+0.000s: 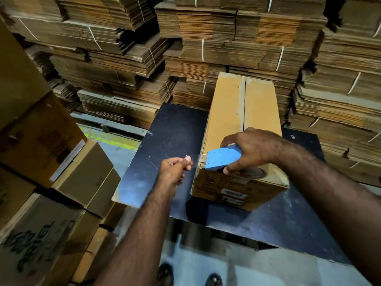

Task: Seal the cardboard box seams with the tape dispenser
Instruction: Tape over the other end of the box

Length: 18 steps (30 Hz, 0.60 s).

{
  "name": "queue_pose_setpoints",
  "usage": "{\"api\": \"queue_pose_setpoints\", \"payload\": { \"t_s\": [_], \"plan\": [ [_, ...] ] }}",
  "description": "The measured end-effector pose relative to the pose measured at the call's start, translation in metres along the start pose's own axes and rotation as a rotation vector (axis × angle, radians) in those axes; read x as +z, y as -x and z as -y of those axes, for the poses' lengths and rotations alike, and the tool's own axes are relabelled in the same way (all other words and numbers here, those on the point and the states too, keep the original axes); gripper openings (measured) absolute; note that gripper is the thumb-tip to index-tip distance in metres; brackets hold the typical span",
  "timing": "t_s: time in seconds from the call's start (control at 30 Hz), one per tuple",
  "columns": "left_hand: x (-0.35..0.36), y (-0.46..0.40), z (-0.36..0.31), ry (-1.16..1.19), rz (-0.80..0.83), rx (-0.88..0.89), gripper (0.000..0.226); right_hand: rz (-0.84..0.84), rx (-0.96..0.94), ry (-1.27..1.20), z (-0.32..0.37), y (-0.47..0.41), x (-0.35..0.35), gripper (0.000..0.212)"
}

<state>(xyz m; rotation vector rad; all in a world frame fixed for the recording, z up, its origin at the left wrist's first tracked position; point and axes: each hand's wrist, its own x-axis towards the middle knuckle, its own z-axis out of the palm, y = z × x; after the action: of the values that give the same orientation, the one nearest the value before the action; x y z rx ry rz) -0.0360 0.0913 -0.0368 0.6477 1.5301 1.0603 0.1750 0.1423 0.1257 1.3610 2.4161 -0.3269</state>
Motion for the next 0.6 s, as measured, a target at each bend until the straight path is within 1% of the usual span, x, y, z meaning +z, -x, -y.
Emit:
{"api": "queue_pose_setpoints", "payload": {
  "t_s": [0.1, 0.2, 0.23, 0.3, 0.33, 0.37, 0.4, 0.43, 0.47, 0.5, 0.53, 0.6],
  "plan": [
    [0.005, 0.003, 0.007, -0.012, -0.001, 0.004, 0.024, 0.011, 0.000, 0.028, 0.001, 0.000, 0.001, 0.075],
    [0.014, 0.004, 0.014, -0.128, -0.010, 0.010, 0.034, 0.022, 0.009, 0.045, 0.005, -0.004, 0.005, 0.076],
    [0.015, 0.003, 0.016, -0.240, -0.043, 0.018, 0.041, 0.030, 0.013, 0.035, 0.004, -0.005, 0.004, 0.075],
    [0.010, 0.004, 0.020, -0.608, -0.143, 0.038, 0.050, 0.043, 0.017, 0.015, 0.004, -0.006, 0.001, 0.076],
    [0.005, 0.008, 0.024, -0.747, -0.191, 0.107, 0.050, 0.047, 0.012, 0.014, 0.004, -0.005, 0.001, 0.076],
    [0.001, 0.013, 0.028, -0.800, -0.227, 0.251, 0.049, 0.046, 0.006, 0.018, 0.004, -0.005, 0.002, 0.076],
    [-0.001, 0.018, 0.033, -0.783, -0.224, 0.452, 0.052, 0.048, 0.006, 0.017, 0.004, -0.004, 0.002, 0.075],
    [0.001, 0.025, 0.034, -0.745, -0.166, 0.633, 0.059, 0.052, 0.010, 0.010, 0.005, -0.003, 0.002, 0.074],
    [0.007, 0.031, 0.036, -0.699, -0.070, 0.761, 0.068, 0.055, 0.011, 0.001, 0.006, -0.002, 0.001, 0.073],
    [0.015, 0.037, 0.037, -0.682, 0.019, 0.810, 0.078, 0.057, 0.009, -0.006, 0.006, -0.002, 0.000, 0.073],
    [0.025, 0.041, 0.037, -0.664, 0.064, 0.817, 0.084, 0.063, 0.006, -0.010, 0.007, -0.001, -0.001, 0.072],
    [0.039, 0.040, 0.036, -0.598, 0.032, 0.805, 0.089, 0.075, 0.005, -0.009, 0.008, 0.000, -0.003, 0.072]
  ]
}}
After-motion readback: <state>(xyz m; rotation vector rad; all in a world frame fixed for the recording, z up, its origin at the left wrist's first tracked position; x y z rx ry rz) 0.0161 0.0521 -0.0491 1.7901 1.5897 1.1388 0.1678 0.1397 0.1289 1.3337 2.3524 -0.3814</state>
